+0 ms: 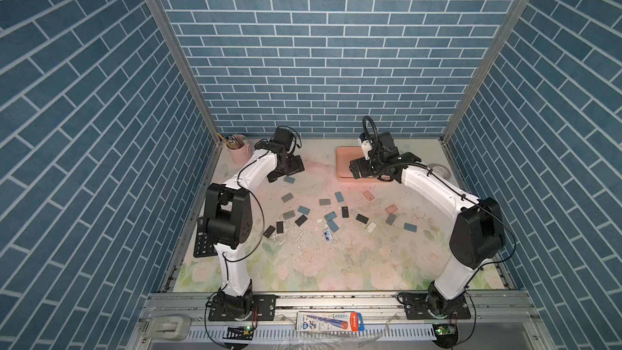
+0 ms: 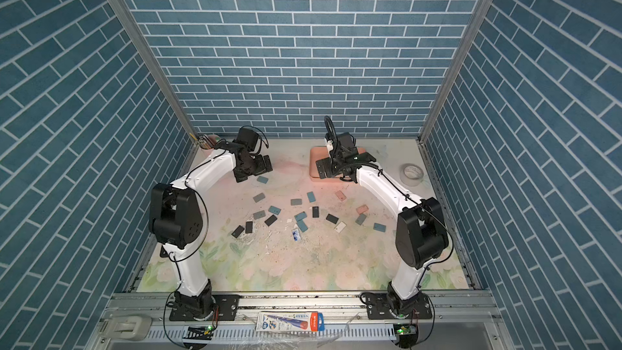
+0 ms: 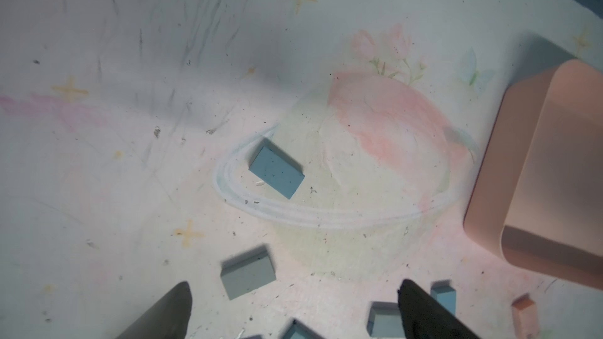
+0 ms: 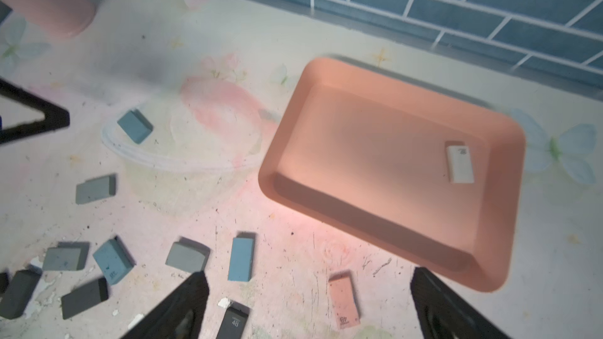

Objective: Put the eraser in the storage box
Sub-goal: Pick up the eraser from the center of the board.

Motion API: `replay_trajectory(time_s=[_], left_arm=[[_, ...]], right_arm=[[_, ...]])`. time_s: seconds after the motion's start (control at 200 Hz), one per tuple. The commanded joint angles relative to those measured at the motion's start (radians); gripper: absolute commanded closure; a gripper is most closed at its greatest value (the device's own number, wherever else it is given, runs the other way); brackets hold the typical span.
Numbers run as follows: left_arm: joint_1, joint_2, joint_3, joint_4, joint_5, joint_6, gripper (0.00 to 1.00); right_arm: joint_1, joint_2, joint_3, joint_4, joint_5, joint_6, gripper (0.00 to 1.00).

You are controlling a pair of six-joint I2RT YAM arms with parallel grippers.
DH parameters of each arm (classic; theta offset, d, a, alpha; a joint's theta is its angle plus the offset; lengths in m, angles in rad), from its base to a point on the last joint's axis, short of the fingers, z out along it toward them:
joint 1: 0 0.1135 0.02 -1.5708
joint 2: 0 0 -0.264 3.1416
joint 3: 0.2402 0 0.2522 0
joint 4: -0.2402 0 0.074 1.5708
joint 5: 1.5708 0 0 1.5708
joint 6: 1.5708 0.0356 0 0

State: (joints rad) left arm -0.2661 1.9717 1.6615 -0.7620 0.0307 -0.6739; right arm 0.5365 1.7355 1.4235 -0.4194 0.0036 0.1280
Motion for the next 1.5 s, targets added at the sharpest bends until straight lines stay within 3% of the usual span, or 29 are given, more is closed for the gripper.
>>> replay_trajectory(time_s=[0.0, 0.285, 0.38, 0.69, 1.08, 1.15, 1.255, 1.295, 1.495], left_arm=[[0.023, 0.056, 0.035, 0.018, -0.003, -0.242, 0.0], [0.024, 0.158, 0.089, 0.021, -0.072, -0.407, 0.06], [0.024, 0.208, 0.121, 0.03, -0.039, -0.42, 0.22], [0.025, 0.249, 0.121, 0.02, -0.057, -0.511, 0.3], [0.049, 0.323, 0.154, 0.023, -0.022, -0.541, 0.43], [0.049, 0.33, 0.151, 0.03, -0.02, -0.542, 0.51], [0.05, 0.339, 0.148, 0.028, -0.009, -0.538, 0.53], [0.05, 0.336, 0.139, 0.038, -0.001, -0.53, 0.62], [0.05, 0.311, 0.091, 0.073, 0.003, -0.443, 0.71]], right_arm=[[0.015, -0.058, -0.048, 0.075, 0.0, 0.025, 0.01], [0.026, -0.119, -0.158, 0.131, -0.003, 0.054, 0.01], [0.028, -0.128, -0.178, 0.136, -0.003, 0.06, 0.01], [0.03, -0.166, -0.239, 0.151, 0.002, 0.068, 0.01], [0.034, -0.203, -0.292, 0.174, 0.031, 0.076, 0.01], [0.035, -0.205, -0.296, 0.175, 0.038, 0.077, 0.01], [0.035, -0.213, -0.307, 0.179, 0.054, 0.078, 0.01], [0.036, -0.219, -0.311, 0.178, 0.06, 0.078, 0.01], [0.036, -0.249, -0.33, 0.19, 0.097, 0.078, 0.01]])
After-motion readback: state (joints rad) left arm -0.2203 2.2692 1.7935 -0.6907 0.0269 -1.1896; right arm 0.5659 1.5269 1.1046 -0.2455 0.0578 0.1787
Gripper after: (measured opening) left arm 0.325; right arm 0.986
